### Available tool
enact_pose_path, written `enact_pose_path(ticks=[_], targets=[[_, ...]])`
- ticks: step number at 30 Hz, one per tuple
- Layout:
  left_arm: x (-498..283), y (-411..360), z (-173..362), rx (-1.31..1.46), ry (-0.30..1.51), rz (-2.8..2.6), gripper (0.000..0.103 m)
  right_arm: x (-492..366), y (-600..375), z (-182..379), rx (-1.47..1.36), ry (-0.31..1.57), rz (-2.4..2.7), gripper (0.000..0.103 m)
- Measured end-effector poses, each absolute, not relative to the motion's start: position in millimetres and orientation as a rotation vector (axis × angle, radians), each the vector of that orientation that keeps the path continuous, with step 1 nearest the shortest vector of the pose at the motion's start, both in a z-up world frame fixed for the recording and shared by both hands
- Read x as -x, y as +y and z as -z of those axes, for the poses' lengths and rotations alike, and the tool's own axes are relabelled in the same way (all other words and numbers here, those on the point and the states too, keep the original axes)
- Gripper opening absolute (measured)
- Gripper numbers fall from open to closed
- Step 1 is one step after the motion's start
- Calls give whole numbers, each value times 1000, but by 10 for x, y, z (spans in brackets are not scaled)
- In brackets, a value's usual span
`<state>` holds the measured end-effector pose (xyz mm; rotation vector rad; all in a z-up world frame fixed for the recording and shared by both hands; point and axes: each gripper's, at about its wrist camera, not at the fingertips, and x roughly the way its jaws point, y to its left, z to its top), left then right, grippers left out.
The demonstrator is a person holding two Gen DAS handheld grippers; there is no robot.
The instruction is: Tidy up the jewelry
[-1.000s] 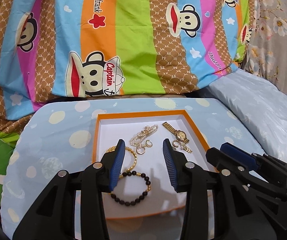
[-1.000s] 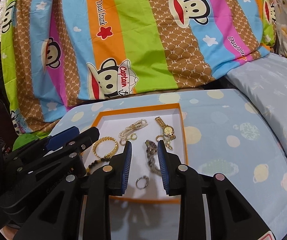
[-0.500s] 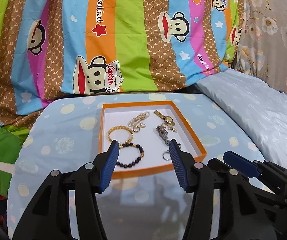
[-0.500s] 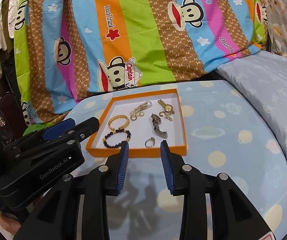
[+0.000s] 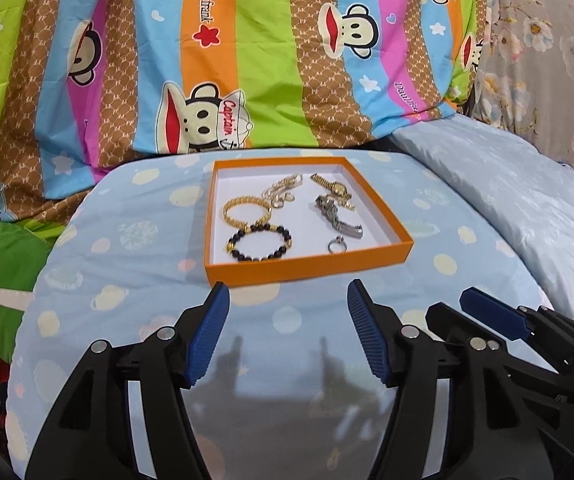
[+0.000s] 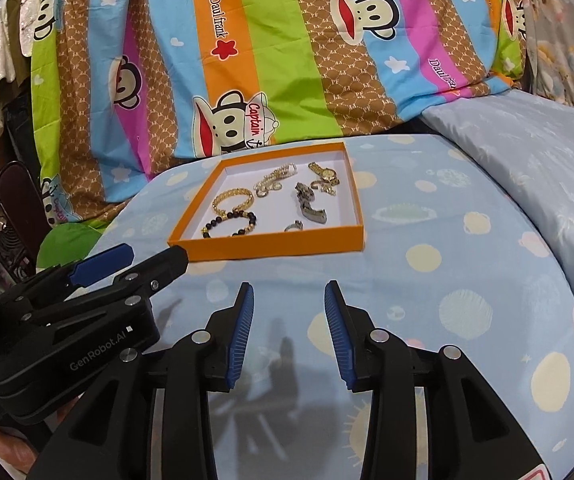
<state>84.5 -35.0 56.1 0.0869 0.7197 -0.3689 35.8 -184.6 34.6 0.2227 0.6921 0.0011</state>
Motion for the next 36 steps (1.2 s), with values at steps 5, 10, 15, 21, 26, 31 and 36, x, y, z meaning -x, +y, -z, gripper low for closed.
enact_pose_path(ticks=[5,10,15,21,26,31,36], targets=[[-800,-271,-377,-74,755,332,60,-324,-1788,-204,-202,711,6,38],[-758,-225,-191,-88,795,307,60,-320,-1756,-65,-205,742,2,41],[-734,-208,-73,-97,830,292,60,-311,-1716,69,-207,784,-1,42],[-726,-203,-24,-94,839,285,60,-294,-1717,85,-214,780,2,42],[-721,-223,-25,-109,821,257,60,-294,-1715,74,-215,775,9,42],[-766,-288,-67,-130,775,209,61,-361,-1736,22,-198,741,42,42],[-903,-329,-94,-129,751,174,67,-492,-1801,-17,-190,713,77,46]])
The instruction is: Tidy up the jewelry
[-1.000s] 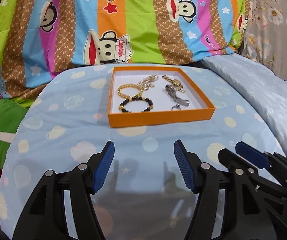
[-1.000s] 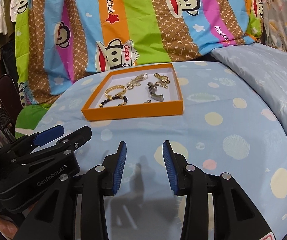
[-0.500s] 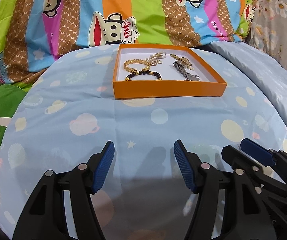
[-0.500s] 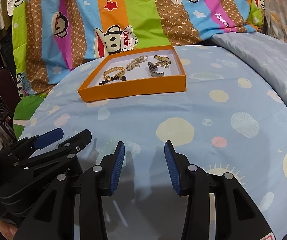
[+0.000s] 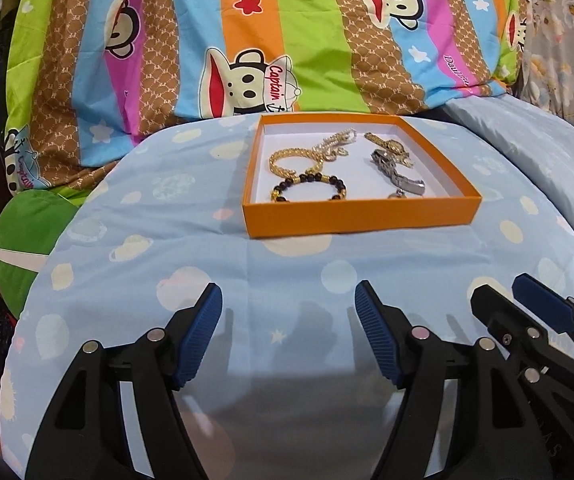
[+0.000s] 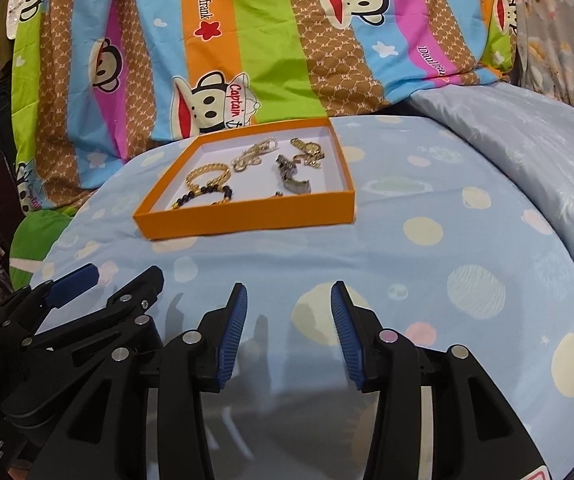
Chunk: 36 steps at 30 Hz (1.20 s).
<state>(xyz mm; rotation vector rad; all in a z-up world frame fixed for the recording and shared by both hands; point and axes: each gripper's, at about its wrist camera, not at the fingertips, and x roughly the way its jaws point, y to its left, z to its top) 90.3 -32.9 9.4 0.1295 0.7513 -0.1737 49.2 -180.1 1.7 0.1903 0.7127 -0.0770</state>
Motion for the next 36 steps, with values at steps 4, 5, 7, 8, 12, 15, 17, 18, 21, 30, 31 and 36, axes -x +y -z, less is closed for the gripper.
enact_pose_path(ticks=[4,5,7,8,12,15,17,18,21,30,31,36], targets=[[-961,-346,-90,-136,750,159,67,-554,-1809,1,-186,724,87,47],[-968,-350,-86,-138,754,157,67,-561,-1810,7,-187,728,88,47],[-969,-353,-85,-139,754,155,67,-559,-1804,10,-184,728,91,47],[-963,-353,-86,-140,749,152,67,-557,-1797,6,-179,726,96,47],[-930,-352,-103,-144,728,134,67,-545,-1764,-8,-160,719,107,47],[-921,-343,-111,-143,722,128,67,-533,-1747,-12,-148,714,114,47],[-924,-335,-112,-138,724,129,67,-525,-1736,-17,-140,711,118,47],[-928,-331,-114,-136,725,129,67,-521,-1728,-21,-133,708,122,47],[-927,-321,-115,-133,726,123,67,-511,-1709,-30,-122,702,124,47],[-928,-320,-111,-135,726,120,67,-511,-1716,-27,-123,705,122,47],[-928,-320,-111,-134,726,121,67,-510,-1714,-25,-123,705,122,47],[-931,-319,-110,-135,727,121,67,-511,-1716,-26,-124,705,122,47]])
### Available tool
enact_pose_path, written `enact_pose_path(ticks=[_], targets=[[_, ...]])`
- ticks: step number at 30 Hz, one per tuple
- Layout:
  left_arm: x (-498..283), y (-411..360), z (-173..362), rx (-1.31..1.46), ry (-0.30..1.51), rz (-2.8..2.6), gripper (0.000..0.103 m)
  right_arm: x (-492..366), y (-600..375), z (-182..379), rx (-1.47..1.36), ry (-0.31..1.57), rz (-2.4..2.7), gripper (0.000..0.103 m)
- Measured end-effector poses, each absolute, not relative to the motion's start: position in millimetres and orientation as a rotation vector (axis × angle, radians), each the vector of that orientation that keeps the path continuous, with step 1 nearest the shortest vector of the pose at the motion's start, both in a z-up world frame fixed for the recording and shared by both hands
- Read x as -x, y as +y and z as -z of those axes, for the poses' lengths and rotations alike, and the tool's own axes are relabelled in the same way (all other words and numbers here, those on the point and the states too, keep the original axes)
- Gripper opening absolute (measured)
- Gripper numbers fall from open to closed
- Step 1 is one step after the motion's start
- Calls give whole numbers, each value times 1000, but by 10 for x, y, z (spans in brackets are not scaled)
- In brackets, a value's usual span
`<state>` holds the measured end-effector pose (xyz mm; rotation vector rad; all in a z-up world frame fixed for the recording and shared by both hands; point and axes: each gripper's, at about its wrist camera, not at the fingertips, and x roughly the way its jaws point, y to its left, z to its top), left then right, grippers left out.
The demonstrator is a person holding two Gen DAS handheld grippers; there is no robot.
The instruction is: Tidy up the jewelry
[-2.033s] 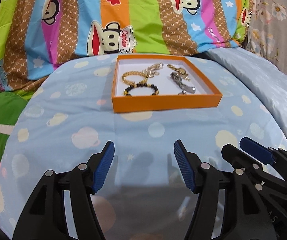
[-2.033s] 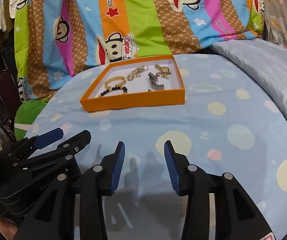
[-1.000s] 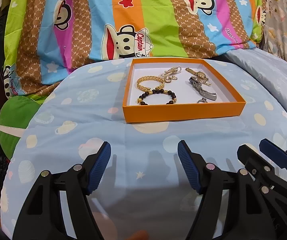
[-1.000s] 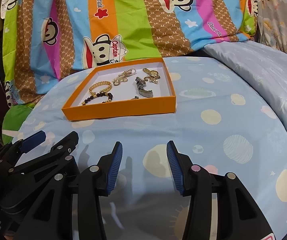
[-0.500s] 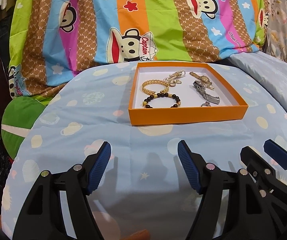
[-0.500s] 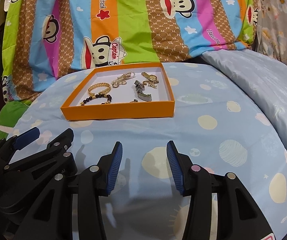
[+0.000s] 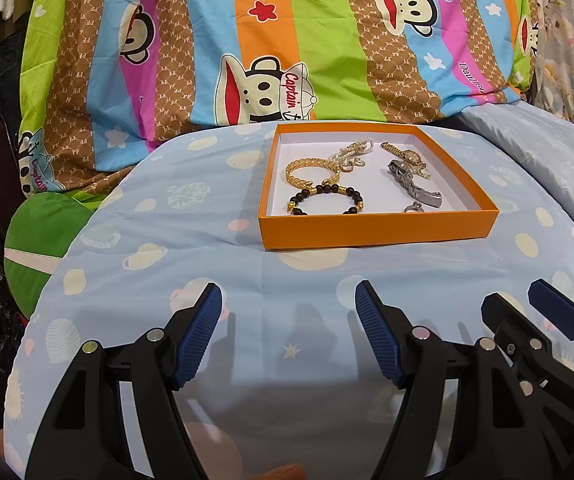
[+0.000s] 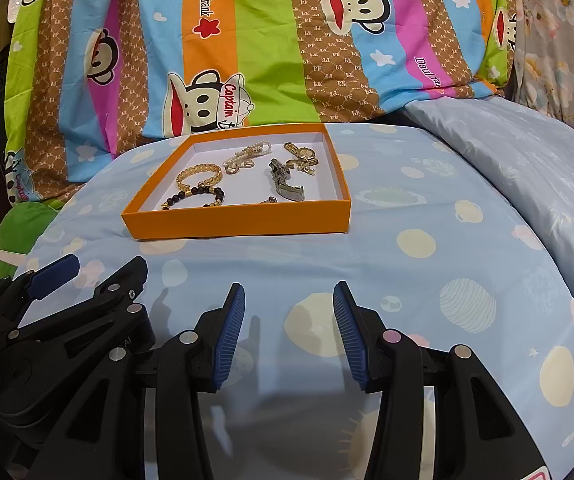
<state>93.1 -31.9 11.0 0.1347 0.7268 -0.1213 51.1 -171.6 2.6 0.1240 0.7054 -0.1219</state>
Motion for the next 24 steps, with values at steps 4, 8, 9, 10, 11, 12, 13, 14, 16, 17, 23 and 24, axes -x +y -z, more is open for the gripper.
enact_pose_path(ticks=[4,8,9,10,11,12,13,14,16,17,23,24], targets=[[-931,-319,-111,-135,726,120,67,-513,-1716,-27,-124,705,122,47],[-930,-319,-112,-133,727,123,67,-513,-1717,-28,-124,705,122,47],[-934,-314,-110,-131,727,125,67,-512,-1720,-28,-124,705,121,47],[-934,-310,-107,-129,728,127,67,-512,-1717,-29,-124,705,122,47],[-934,-308,-105,-128,727,128,67,-510,-1715,-24,-124,704,121,47],[-933,-312,-103,-129,727,127,67,-509,-1712,-22,-123,704,122,47],[-933,-310,-104,-130,726,126,67,-508,-1712,-21,-124,704,121,47],[-932,-308,-103,-130,726,126,67,-508,-1710,-22,-124,704,121,47],[-932,-309,-102,-132,726,124,67,-508,-1712,-22,-123,704,122,47],[-928,-311,-105,-133,725,122,67,-508,-1706,-19,-123,704,121,47],[-927,-318,-107,-137,726,110,67,-504,-1695,-16,-119,705,130,49],[-926,-314,-104,-138,726,108,67,-505,-1698,-15,-120,706,132,49]])
